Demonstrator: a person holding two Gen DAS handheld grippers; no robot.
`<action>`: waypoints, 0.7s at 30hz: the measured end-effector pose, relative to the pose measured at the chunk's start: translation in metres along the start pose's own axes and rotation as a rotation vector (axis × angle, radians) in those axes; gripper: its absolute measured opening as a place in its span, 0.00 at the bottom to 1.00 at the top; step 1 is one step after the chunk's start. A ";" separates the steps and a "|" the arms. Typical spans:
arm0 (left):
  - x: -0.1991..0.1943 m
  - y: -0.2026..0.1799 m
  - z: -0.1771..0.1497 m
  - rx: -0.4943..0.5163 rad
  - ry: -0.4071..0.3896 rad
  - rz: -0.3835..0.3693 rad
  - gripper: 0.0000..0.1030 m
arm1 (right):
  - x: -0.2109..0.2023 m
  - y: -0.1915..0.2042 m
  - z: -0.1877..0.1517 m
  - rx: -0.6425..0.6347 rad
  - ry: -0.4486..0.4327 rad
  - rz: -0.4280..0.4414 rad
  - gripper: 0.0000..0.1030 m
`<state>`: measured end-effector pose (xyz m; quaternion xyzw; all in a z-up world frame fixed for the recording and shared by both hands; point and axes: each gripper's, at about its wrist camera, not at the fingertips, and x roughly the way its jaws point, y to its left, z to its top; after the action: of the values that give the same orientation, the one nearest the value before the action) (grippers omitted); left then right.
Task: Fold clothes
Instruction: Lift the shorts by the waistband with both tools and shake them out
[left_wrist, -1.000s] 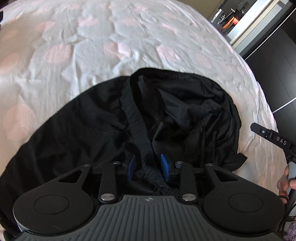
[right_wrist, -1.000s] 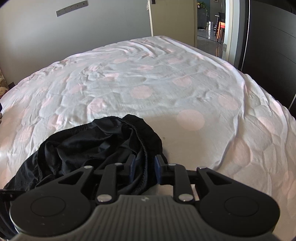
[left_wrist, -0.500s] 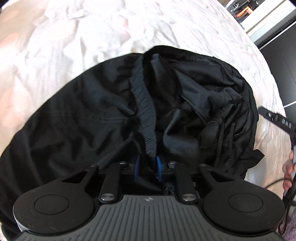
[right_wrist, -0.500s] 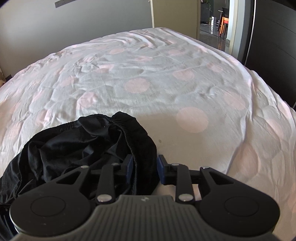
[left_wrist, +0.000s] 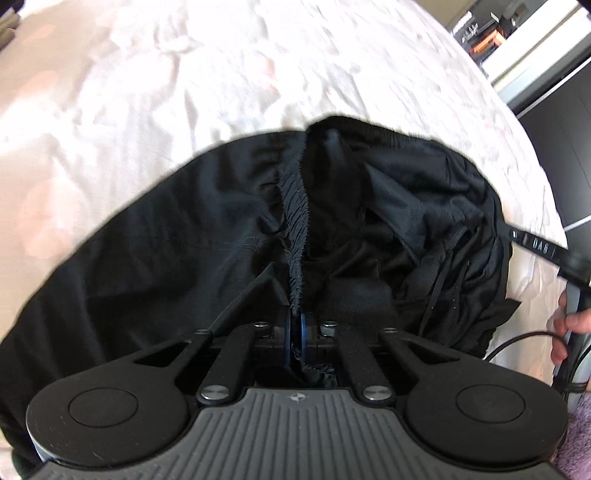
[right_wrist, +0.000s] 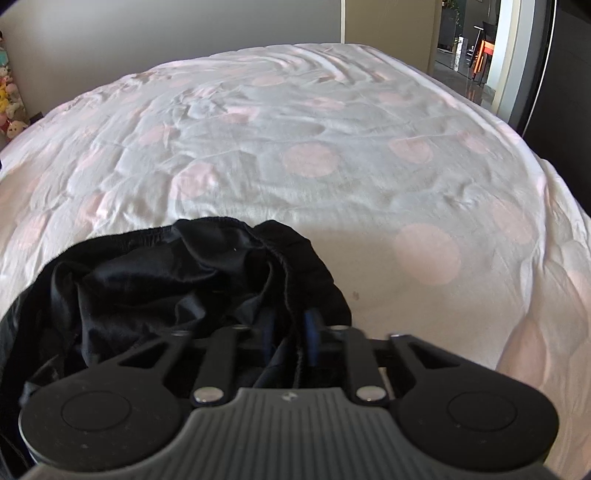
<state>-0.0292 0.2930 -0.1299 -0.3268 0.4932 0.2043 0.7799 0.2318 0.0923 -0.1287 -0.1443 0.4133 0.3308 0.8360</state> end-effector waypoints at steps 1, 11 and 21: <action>-0.009 0.005 0.001 -0.006 -0.022 0.005 0.03 | -0.004 -0.001 0.000 0.012 -0.009 -0.006 0.04; -0.107 0.058 0.011 -0.063 -0.258 0.060 0.03 | -0.092 0.032 0.021 -0.014 -0.199 0.052 0.04; -0.269 0.093 0.030 -0.071 -0.646 0.134 0.03 | -0.203 0.124 0.076 -0.136 -0.496 0.184 0.04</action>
<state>-0.1855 0.3811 0.0936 -0.2390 0.2333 0.3654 0.8688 0.1042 0.1348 0.0820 -0.0766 0.1841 0.4577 0.8664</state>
